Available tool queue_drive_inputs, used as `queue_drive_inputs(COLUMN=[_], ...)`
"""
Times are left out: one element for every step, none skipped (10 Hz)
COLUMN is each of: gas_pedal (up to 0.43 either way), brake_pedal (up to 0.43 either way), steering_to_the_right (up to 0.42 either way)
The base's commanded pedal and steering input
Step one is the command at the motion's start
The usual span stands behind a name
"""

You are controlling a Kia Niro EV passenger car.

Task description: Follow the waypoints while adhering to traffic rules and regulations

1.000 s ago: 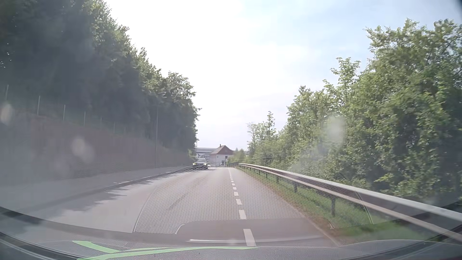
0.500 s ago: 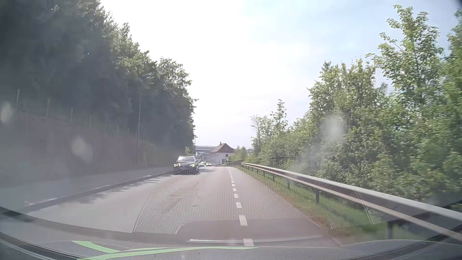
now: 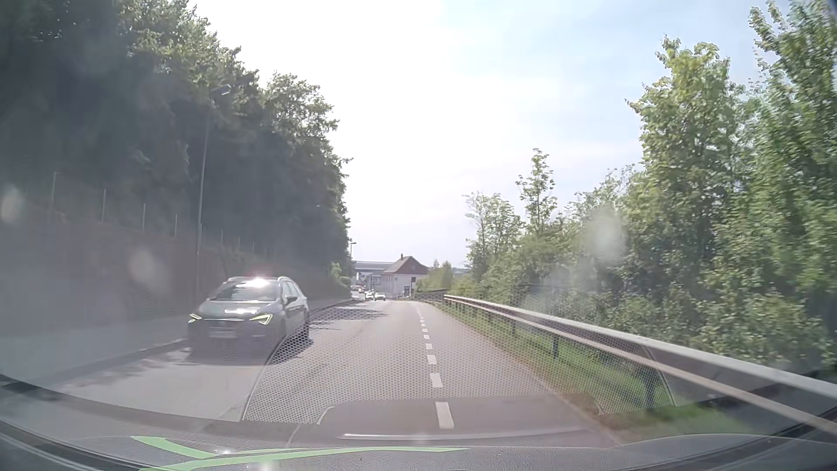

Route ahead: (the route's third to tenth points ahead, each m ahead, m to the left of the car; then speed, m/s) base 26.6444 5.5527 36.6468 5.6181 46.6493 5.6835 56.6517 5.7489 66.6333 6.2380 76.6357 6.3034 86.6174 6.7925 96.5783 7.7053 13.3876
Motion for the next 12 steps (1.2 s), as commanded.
queue_drive_inputs(gas_pedal=[0.059, 0.059, 0.059, 0.059, 0.059, 0.059, 0.059, 0.059, 0.059, 0.059, 0.059, 0.059], brake_pedal=[0.000, 0.000, 0.000, 0.000, 0.000, 0.000, 0.000, 0.000, 0.000, 0.000, 0.000, 0.000], steering_to_the_right=[-0.004, -0.002, -0.001, -0.001, 0.001, 0.001, 0.001, 0.001, 0.001, 0.001, 0.001, 0.001])
